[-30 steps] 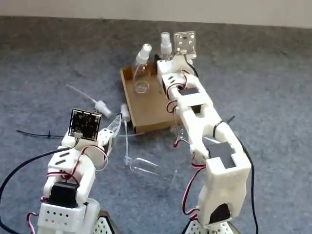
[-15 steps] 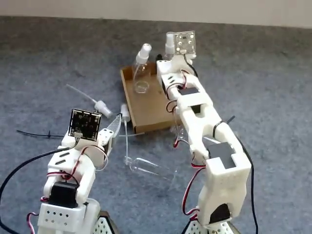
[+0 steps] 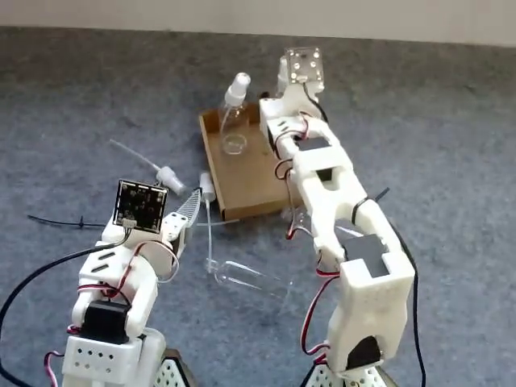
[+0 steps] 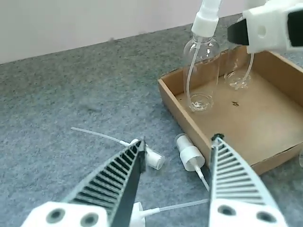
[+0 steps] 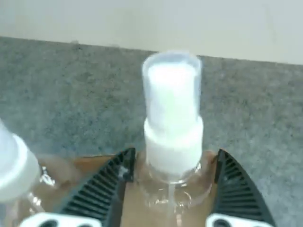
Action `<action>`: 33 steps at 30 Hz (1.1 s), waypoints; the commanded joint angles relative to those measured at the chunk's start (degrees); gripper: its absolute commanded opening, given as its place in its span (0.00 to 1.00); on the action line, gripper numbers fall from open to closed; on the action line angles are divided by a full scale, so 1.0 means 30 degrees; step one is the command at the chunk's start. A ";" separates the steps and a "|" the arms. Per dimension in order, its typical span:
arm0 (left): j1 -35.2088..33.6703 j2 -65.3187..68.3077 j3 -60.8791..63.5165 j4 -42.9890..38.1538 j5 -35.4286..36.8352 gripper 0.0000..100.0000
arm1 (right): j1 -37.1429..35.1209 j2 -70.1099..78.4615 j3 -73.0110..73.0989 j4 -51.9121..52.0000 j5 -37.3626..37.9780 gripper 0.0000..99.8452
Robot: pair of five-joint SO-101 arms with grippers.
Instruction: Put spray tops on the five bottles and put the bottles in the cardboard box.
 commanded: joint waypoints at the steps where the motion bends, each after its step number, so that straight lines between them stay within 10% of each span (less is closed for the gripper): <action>1: -0.0161 -0.0161 -0.0073 -0.0498 -0.0088 0.21 | 0.0132 -0.0425 -0.2740 0.1451 0.0176 0.21; 13: -0.0161 -0.0161 -0.0073 -0.0498 -0.0088 0.21 | 0.0249 -0.0454 -0.8835 0.7692 0.0176 0.21; 33: -0.0249 -0.0044 -0.0015 -0.0498 -0.0088 0.21 | 0.1949 -0.0454 -2.3487 3.0872 0.0234 0.21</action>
